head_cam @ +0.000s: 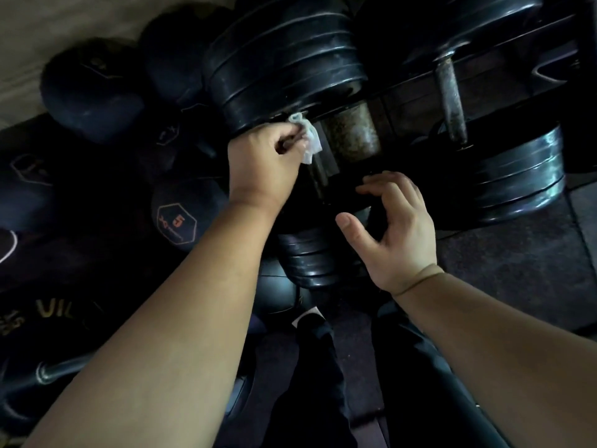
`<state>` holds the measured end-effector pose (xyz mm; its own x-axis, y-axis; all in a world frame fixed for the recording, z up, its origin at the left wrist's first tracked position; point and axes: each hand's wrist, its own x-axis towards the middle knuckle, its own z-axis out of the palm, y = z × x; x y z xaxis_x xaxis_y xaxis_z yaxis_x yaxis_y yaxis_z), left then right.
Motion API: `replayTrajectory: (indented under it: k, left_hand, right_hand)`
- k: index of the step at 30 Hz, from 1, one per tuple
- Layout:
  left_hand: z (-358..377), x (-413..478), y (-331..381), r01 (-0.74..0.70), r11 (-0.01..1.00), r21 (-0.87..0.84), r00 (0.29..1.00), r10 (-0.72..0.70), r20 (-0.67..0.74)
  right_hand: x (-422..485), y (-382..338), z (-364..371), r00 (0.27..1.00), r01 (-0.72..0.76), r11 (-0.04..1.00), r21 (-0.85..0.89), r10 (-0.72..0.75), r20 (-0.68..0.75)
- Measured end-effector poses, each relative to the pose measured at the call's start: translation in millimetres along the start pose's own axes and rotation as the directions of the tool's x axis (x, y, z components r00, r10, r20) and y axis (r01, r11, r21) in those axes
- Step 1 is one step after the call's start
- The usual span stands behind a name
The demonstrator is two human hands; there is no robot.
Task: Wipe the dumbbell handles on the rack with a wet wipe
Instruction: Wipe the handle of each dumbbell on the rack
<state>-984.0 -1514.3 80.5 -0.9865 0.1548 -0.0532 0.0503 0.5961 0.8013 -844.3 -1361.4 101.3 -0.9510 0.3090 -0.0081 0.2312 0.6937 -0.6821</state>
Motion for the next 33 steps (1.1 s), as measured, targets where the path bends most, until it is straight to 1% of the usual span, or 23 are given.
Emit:
replayTrajectory:
  k: [3, 6, 8, 10, 12, 13, 15, 17, 19, 21, 23, 25, 26, 27, 28, 30, 31, 32, 33]
  left_hand:
    - [2, -7, 0, 0.055, 0.998, -0.039, 0.998, -0.056, -0.011]
    - [3, -17, 0, 0.101, 0.993, -0.062, 0.994, -0.098, 0.052]
    - [2, -18, 0, 0.085, 0.996, -0.024, 0.988, -0.081, 0.134]
    - [0, -18, 3, 0.044, 0.998, 0.041, 0.974, -0.052, 0.222]
    - [-1, -16, 6, -0.014, 0.996, 0.089, 0.967, -0.009, 0.255]
    - [-1, -15, 6, -0.045, 0.993, 0.108, 0.969, 0.017, 0.248]
    - [0, -14, 7, -0.086, 0.987, 0.138, 0.981, 0.060, 0.182]
    - [3, -13, 5, -0.074, 0.988, 0.135, 0.995, 0.064, 0.074]
    - [6, -16, 4, -0.052, 0.992, 0.116, 0.999, 0.051, 0.012]
    - [7, -20, 5, -0.041, 0.995, 0.091, 0.999, 0.039, 0.030]
    - [3, -23, 3, -0.046, 0.996, 0.077, 0.988, 0.034, 0.149]
    - [-2, -23, 1, -0.091, 0.992, 0.085, 0.960, 0.065, 0.271]
    - [-5, -20, 1, -0.128, 0.987, 0.097, 0.952, 0.095, 0.290]
    - [-7, -15, 1, -0.166, 0.979, 0.116, 0.954, 0.130, 0.270]
    - [-8, -8, 1, -0.191, 0.972, 0.138, 0.963, 0.158, 0.218]
    - [-8, 4, 1, -0.177, 0.970, 0.168, 0.982, 0.162, 0.101]
    - [-7, 7, 0, -0.161, 0.973, 0.166, 0.986, 0.151, 0.069]
    - [-6, 6, -1, -0.159, 0.973, 0.166, 0.987, 0.151, 0.059]
    - [-4, 1, -1, -0.179, 0.969, 0.171, 0.983, 0.168, 0.078]
  right_hand:
    - [-2, 0, 1, 0.999, 0.006, 1.000, 0.022, -0.005, -0.041]
    - [-3, -2, 0, 0.999, -0.024, 0.999, 0.025, 0.025, -0.045]
    - [-5, -5, -1, 0.992, -0.121, 0.992, 0.022, 0.121, -0.028]
    - [-9, -13, -2, 0.961, -0.272, 0.961, 0.048, 0.274, -0.041]
    - [-17, -23, 0, 0.916, -0.396, 0.917, 0.049, 0.398, -0.040]
    - [-21, -27, 2, 0.903, -0.427, 0.904, 0.029, 0.428, -0.030]
    - [-26, -31, 6, 0.902, -0.431, 0.902, -0.023, 0.430, -0.030]
    - [-28, -29, 8, 0.911, -0.412, 0.909, -0.064, 0.408, -0.064]
    - [-27, -27, 10, 0.911, -0.411, 0.907, -0.089, 0.404, -0.081]
    - [-27, -26, 11, 0.910, -0.413, 0.905, -0.103, 0.407, -0.077]
    - [-28, -27, 11, 0.910, -0.413, 0.903, -0.120, 0.406, -0.079]
    - [-27, -28, 11, 0.910, -0.413, 0.903, -0.118, 0.404, -0.097]
    - [-27, -28, 11, 0.909, -0.413, 0.904, -0.107, 0.402, -0.109]
    - [-27, -28, 11, 0.908, -0.413, 0.906, -0.096, 0.402, -0.117]
    - [-27, -28, 11, 0.907, -0.413, 0.906, -0.091, 0.402, -0.123]
    - [-27, -28, 12, 0.907, -0.415, 0.905, -0.098, 0.402, -0.124]
    - [-27, -28, 12, 0.906, -0.416, 0.904, -0.099, 0.403, -0.125]
    - [-27, -28, 12, 0.907, -0.415, 0.905, -0.096, 0.403, -0.126]
    - [-27, -28, 12, 0.908, -0.412, 0.907, -0.092, 0.400, -0.128]
